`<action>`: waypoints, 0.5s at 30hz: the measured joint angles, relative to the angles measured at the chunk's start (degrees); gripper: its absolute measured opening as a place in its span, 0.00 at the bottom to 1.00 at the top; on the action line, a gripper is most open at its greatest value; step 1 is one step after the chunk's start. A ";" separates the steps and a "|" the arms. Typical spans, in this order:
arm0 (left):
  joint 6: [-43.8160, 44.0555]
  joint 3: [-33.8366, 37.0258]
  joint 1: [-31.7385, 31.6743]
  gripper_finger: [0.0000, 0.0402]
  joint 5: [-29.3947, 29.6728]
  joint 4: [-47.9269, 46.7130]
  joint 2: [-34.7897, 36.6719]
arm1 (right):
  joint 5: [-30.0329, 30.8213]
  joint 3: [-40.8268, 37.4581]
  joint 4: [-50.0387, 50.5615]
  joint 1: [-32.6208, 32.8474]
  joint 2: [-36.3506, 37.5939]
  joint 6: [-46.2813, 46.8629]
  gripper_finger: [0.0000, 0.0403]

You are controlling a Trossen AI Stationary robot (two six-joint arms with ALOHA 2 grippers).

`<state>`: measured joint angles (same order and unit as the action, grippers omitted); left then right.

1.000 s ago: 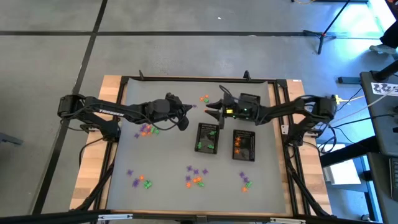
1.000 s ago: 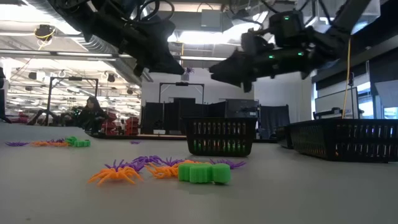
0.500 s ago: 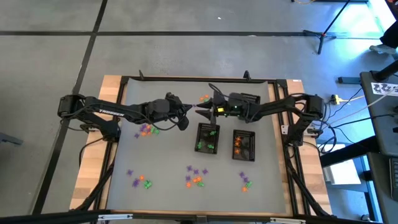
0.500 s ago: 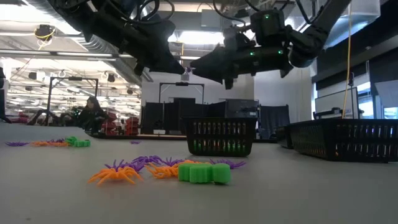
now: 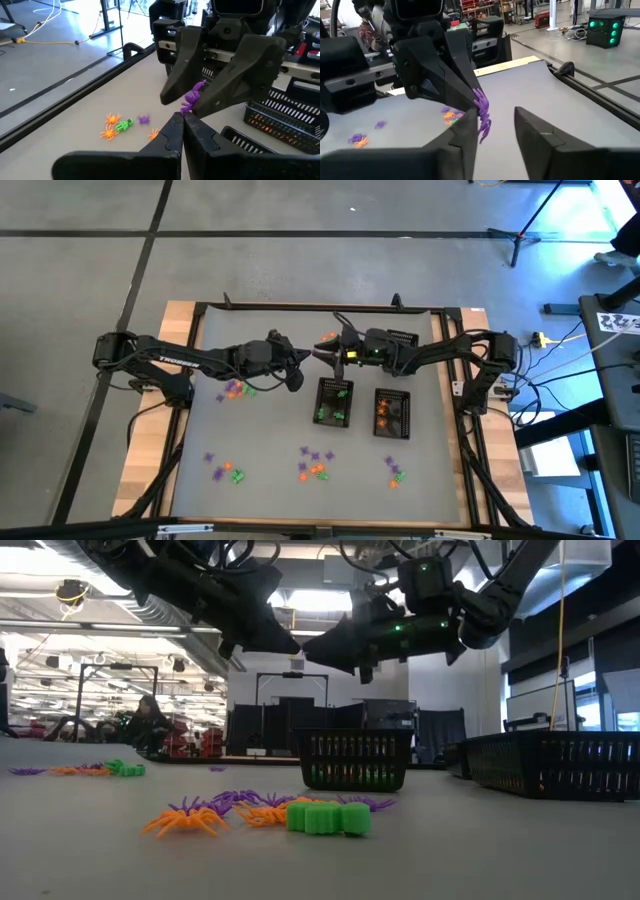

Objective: Sort Halloween decoration
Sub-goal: Put the purple spider toy into the top bin

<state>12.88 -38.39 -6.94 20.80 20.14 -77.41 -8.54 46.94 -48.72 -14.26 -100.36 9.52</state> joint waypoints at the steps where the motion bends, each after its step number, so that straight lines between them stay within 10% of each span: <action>1: 0.00 0.00 0.00 0.00 0.00 0.00 0.00 | 0.00 0.00 0.43 0.00 0.00 -0.54 0.25; 7: 0.00 0.00 0.00 0.00 0.04 -0.02 0.00 | -1.14 0.00 0.88 0.00 0.00 -1.20 0.02; 15: 0.00 0.02 0.00 0.01 -0.14 -0.07 0.00 | -1.72 0.00 1.74 0.00 0.02 -1.46 0.01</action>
<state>12.88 -38.37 -6.94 20.66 20.07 -77.41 -10.26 46.94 -46.98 -14.26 -100.33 8.05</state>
